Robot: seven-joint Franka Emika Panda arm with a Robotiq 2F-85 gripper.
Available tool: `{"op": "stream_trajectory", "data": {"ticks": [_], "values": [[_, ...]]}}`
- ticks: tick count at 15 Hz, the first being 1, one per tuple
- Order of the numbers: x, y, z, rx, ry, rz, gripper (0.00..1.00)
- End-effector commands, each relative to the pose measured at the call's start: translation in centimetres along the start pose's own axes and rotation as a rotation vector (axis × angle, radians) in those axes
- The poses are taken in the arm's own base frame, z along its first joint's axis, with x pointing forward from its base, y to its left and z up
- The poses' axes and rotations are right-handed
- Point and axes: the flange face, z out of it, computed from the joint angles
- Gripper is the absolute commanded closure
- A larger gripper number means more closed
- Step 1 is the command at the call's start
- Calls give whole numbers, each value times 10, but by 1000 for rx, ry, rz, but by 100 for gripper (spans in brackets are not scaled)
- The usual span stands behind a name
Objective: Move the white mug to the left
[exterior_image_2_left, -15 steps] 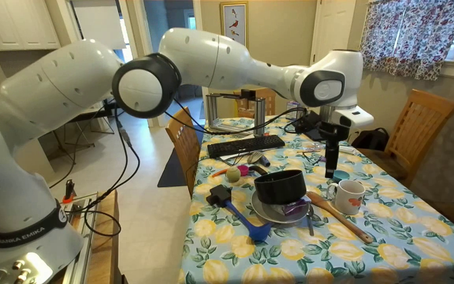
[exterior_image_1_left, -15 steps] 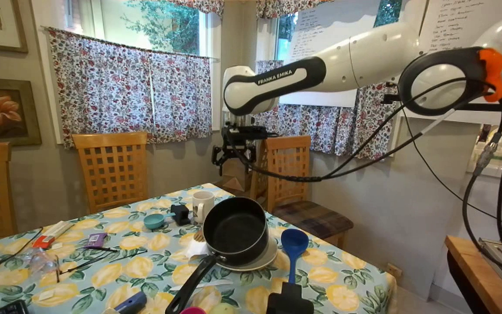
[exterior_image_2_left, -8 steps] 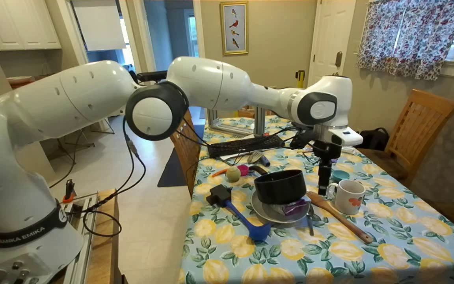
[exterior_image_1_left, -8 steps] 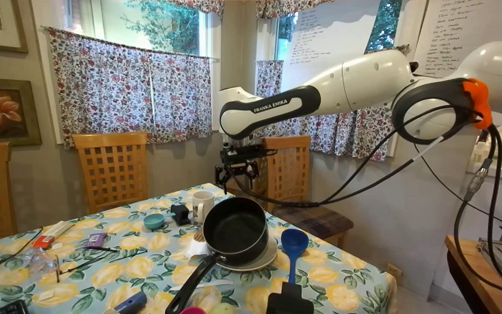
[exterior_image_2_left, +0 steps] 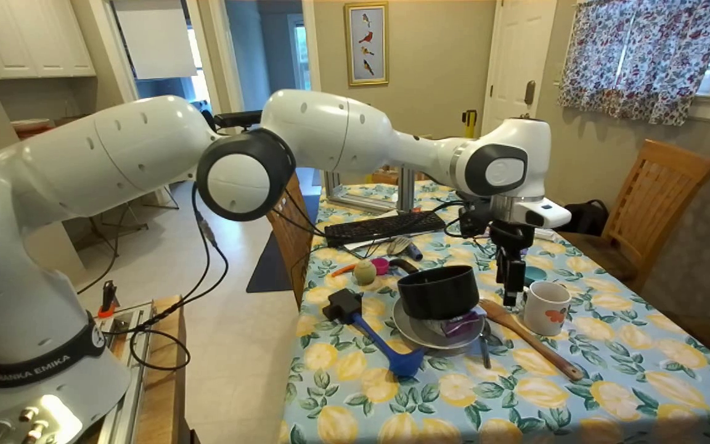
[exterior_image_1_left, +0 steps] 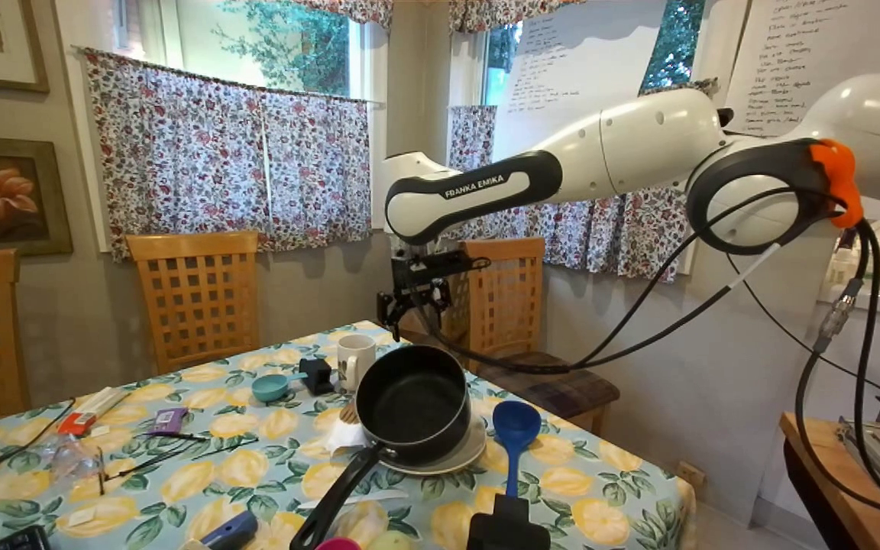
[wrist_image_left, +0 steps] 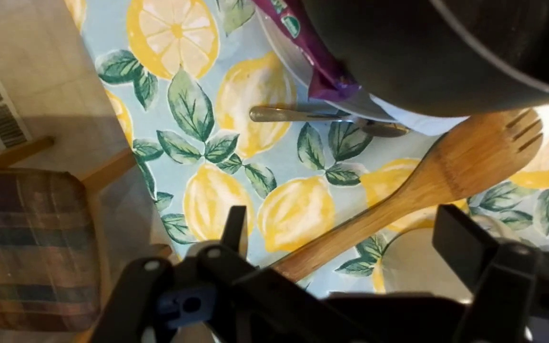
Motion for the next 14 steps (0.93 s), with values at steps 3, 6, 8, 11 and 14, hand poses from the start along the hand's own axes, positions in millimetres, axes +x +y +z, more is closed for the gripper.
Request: {"op": "stream_trajectory", "data": {"ticks": [3, 6, 8, 11, 14], "values": [[5, 9, 10, -61, 15, -307, 0], [8, 14, 1, -105, 30, -465, 0], [10, 14, -4, -132, 45, -568, 0], [15, 14, -11, -154, 77, -723, 0], [19, 12, -18, -153, 109, -877, 0]]}}
